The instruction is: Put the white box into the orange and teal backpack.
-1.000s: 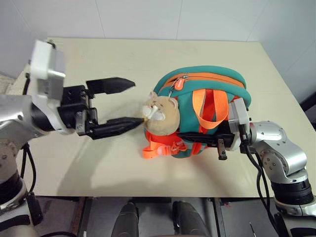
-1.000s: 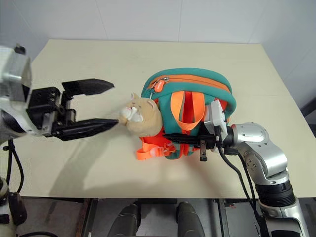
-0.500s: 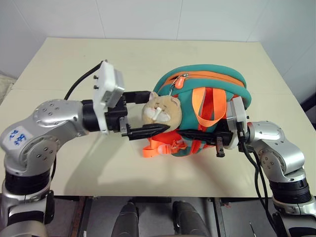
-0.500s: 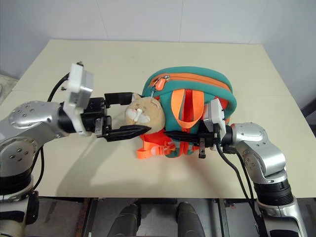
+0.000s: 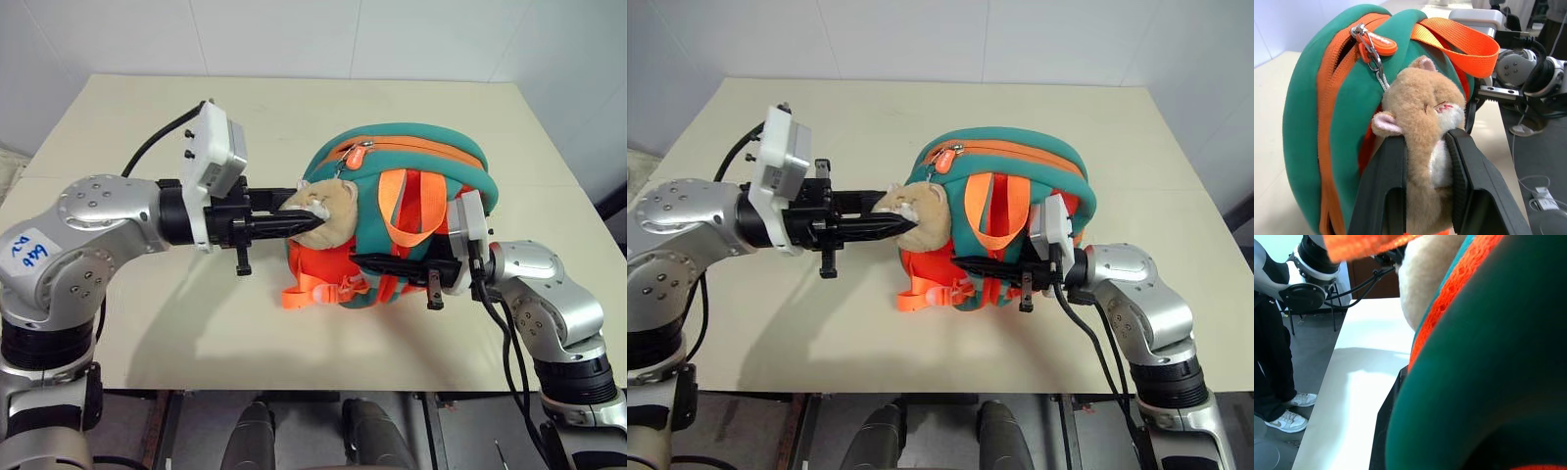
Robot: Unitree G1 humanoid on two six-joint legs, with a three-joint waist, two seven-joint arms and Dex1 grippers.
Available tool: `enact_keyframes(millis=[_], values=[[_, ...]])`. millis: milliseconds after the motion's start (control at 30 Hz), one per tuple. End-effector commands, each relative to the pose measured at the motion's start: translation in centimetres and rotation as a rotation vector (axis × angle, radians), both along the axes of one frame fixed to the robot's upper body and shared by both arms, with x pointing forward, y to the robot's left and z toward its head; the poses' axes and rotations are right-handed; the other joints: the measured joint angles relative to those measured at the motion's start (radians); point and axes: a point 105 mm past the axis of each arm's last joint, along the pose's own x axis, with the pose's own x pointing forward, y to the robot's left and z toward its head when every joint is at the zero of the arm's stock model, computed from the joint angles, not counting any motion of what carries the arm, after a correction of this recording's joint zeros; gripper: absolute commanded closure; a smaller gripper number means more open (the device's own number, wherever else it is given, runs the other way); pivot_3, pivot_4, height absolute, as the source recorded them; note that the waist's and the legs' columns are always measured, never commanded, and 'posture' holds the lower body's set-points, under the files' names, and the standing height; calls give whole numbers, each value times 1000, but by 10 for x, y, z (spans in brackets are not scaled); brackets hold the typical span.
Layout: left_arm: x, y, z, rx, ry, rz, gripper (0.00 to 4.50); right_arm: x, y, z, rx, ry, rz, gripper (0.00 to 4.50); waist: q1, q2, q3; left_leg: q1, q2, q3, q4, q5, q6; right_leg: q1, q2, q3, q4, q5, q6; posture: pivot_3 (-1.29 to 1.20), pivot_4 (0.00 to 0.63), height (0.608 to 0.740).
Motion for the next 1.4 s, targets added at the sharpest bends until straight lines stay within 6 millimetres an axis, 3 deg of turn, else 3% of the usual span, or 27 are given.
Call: enact_keyframes(millis=[33,367,533,700,1167,1400], values=[[-3,21,21,22,-58,34,3825,-9,-2,9,29,-43,10,4500,-1,0,0,0,0,0,-1,0,0,0,0,0,0,0,0,0,150,740],[14,63,23,136,-45,117,3826,-14,-4,3,32,-26,3,4500,0,0,0,0,0,0,-2,0,0,-1,0,0,-1,0,-1,0,150,740],[19,72,25,144,-21,100,3826,-14,-3,3,37,-24,-4,4500,0,0,0,0,0,0,-3,0,0,-1,0,0,-2,-1,-1,0,150,740],[38,96,-8,215,119,110,3826,-14,-4,3,39,-27,-12,4500,-3,0,0,0,0,1,-5,0,0,-2,0,0,-1,-1,-1,0,150,740],[62,91,-71,417,223,50,3828,-12,-3,1,37,-25,-23,4500,-1,0,0,0,0,0,-6,0,0,-2,0,0,-1,-1,-1,0,150,740],[67,82,-79,378,180,33,3828,-12,-4,2,31,-27,-35,4500,0,0,0,0,0,0,-5,0,0,-2,0,0,0,-1,-1,0,150,740]])
